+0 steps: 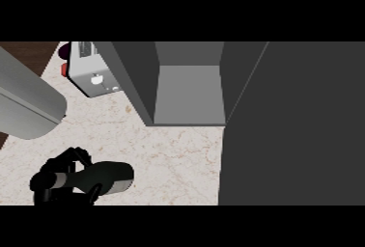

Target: Pick up the wine, place it into the cabinet and close the cabinet

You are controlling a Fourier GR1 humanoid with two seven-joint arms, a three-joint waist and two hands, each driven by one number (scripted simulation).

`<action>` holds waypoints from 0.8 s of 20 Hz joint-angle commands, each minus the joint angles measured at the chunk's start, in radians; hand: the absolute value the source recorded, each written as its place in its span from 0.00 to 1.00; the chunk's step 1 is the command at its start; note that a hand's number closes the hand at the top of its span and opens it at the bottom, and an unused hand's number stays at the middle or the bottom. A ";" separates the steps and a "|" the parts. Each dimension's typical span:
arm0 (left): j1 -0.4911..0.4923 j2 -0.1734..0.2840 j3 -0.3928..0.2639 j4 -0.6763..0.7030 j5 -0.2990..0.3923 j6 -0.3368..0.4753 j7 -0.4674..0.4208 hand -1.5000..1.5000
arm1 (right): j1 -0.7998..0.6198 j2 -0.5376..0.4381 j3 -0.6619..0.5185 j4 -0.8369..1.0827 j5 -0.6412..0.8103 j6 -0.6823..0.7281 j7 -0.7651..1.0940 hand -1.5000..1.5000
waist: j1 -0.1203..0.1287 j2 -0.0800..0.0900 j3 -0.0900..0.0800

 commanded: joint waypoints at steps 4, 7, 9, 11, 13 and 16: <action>0.028 0.002 -0.063 -0.312 0.045 0.028 0.264 1.00 | 0.027 0.015 0.012 -0.118 -0.068 -0.013 0.047 0.00 | -0.001 0.000 0.000; 0.076 -0.029 -0.118 -0.396 -0.028 0.088 0.288 1.00 | 0.022 0.018 0.015 -0.138 -0.061 -0.029 0.073 0.00 | 0.000 0.001 -0.001; 0.039 -0.011 -0.112 -0.466 -0.023 0.114 0.387 1.00 | 0.022 0.008 -0.046 -0.093 -0.106 -0.001 0.022 0.00 | -0.001 0.002 0.000; -0.021 -0.060 -0.180 -0.479 -0.101 0.202 0.454 1.00 | -0.005 0.021 0.004 -0.106 -0.058 -0.029 0.056 0.00 | -0.004 0.002 0.000; -0.048 -0.068 -0.215 -0.561 -0.122 0.241 0.555 1.00 | 0.083 0.022 -0.013 -0.072 -0.072 0.038 -0.042 0.00 | -0.007 0.002 0.001; -0.093 -0.122 -0.261 -0.571 -0.132 0.266 0.616 1.00 | 0.076 0.024 -0.001 -0.094 -0.070 0.027 -0.008 0.00 | -0.008 0.002 0.000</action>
